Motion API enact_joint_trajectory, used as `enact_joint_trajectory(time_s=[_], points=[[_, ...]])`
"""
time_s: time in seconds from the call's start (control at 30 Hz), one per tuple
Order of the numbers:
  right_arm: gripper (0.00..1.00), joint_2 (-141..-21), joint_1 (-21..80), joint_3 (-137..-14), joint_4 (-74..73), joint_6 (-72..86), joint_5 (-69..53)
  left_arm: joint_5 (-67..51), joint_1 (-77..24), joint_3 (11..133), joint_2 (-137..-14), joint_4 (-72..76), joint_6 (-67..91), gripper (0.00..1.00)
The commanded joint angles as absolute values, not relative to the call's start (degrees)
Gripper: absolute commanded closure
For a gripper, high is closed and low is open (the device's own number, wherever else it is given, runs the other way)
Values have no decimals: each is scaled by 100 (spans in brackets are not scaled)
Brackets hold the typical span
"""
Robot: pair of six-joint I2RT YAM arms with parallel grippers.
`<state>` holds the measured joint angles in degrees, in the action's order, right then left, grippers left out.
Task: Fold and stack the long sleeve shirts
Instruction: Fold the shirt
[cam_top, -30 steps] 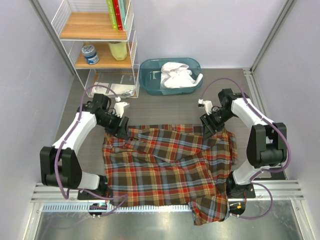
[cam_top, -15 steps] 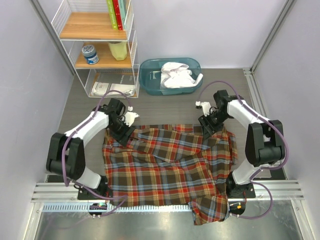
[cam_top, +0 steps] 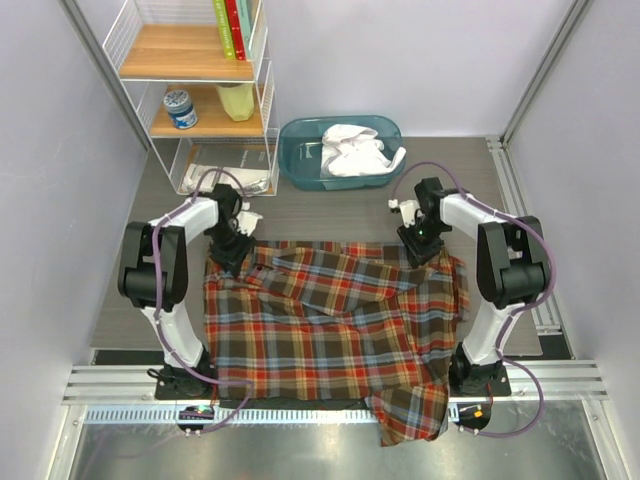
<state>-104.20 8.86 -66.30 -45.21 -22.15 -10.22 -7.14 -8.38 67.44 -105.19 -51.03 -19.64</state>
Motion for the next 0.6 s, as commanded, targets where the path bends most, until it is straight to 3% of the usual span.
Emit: enact_joint_trajectory(time_s=[0.0,0.2,0.37,0.5,0.57], points=[[65,-11257,870,-7118,-3164,-2144,-27,-650,-642,7180,-11118,-4079,-2197,61],[66,-12075,853,-8374,-3024,-2145,342,-607,-589,7927,-11592,-3806,-2118,60],[63,-12008,809,-8912,-3128,-2180,378,-1026,-379,8183,-11506,-3683,-2127,55],[53,-11042,738,-8904,-3787,-2460,-271,-1869,-308,7692,-10104,-3893,-2337,49],[44,-10637,738,-8763,-4270,-2619,-746,-2047,-325,7261,-9617,-3998,-2504,43]])
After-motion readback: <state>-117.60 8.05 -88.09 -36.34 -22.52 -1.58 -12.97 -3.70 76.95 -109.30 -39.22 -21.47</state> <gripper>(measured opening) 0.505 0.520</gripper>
